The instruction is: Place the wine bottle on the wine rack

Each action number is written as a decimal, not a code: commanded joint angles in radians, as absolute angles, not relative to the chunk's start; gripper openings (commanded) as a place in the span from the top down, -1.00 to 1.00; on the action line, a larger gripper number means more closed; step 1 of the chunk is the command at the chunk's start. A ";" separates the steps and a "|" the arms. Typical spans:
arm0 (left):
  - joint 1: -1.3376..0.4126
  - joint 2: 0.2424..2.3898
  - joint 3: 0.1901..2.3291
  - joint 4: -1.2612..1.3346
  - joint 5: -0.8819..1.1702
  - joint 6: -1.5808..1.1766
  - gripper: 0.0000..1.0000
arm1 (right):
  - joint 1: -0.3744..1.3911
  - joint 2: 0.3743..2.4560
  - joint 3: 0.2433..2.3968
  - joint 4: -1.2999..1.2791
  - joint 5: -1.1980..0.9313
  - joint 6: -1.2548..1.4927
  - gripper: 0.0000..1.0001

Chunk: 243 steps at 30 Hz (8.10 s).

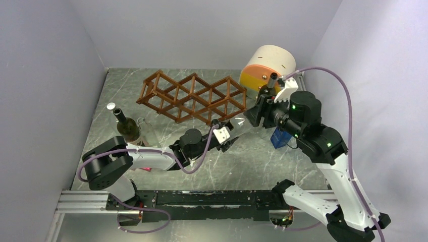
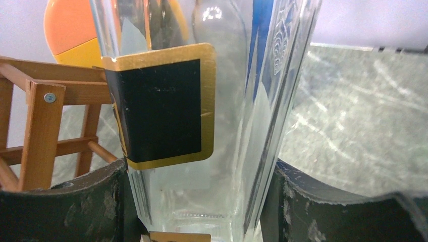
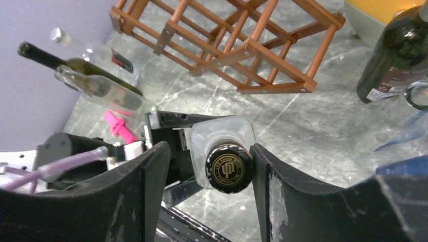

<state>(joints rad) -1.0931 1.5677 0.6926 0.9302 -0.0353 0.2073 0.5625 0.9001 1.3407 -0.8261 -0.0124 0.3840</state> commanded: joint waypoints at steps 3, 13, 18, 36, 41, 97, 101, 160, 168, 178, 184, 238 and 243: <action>-1.075 1.497 0.752 0.963 0.022 0.497 0.86 | 0.568 0.885 1.469 -0.881 0.007 0.382 -0.42; -0.979 1.383 0.902 0.693 0.220 0.820 0.86 | 0.568 1.058 1.679 -1.026 0.031 0.268 -0.49; -0.971 1.383 0.989 0.492 0.250 1.079 0.86 | 0.567 1.126 1.676 -1.012 -0.035 0.203 -0.51; -0.897 1.363 1.028 0.454 0.365 1.332 0.86 | 0.568 1.114 1.442 -0.936 -0.188 0.186 -0.68; -0.896 1.372 1.036 0.458 0.373 1.335 0.86 | 0.568 1.125 1.393 -0.884 -0.221 0.193 -0.68; -0.824 1.042 1.227 -0.167 -0.122 -0.050 -0.99 | 0.569 1.040 1.081 -0.619 -0.227 0.203 1.00; -0.824 1.025 1.235 -0.259 -0.100 -0.127 -0.99 | 0.574 1.069 1.043 -0.563 -0.171 0.235 1.00; -0.824 1.081 1.254 -0.388 -0.017 -0.207 -0.99 | 0.581 1.350 0.610 0.613 0.051 0.622 1.00; -0.824 1.091 1.259 -0.391 -0.017 -0.206 -0.99 | 0.593 1.466 0.630 0.788 0.055 0.676 1.00; -0.824 1.093 1.294 -0.440 -0.027 -0.253 -0.99 | 0.604 1.569 0.638 0.925 0.088 0.699 1.00; -0.824 1.083 1.288 -0.448 -0.038 -0.261 -0.99 | 0.605 1.633 0.679 0.974 0.086 0.708 1.00; -0.824 1.043 1.282 -0.473 -0.099 -0.239 -0.99 | 0.660 1.669 0.867 0.672 0.245 0.307 1.00; -0.825 1.042 1.284 -0.480 -0.104 -0.238 -0.99 | 0.661 1.700 0.865 0.746 0.249 0.333 1.00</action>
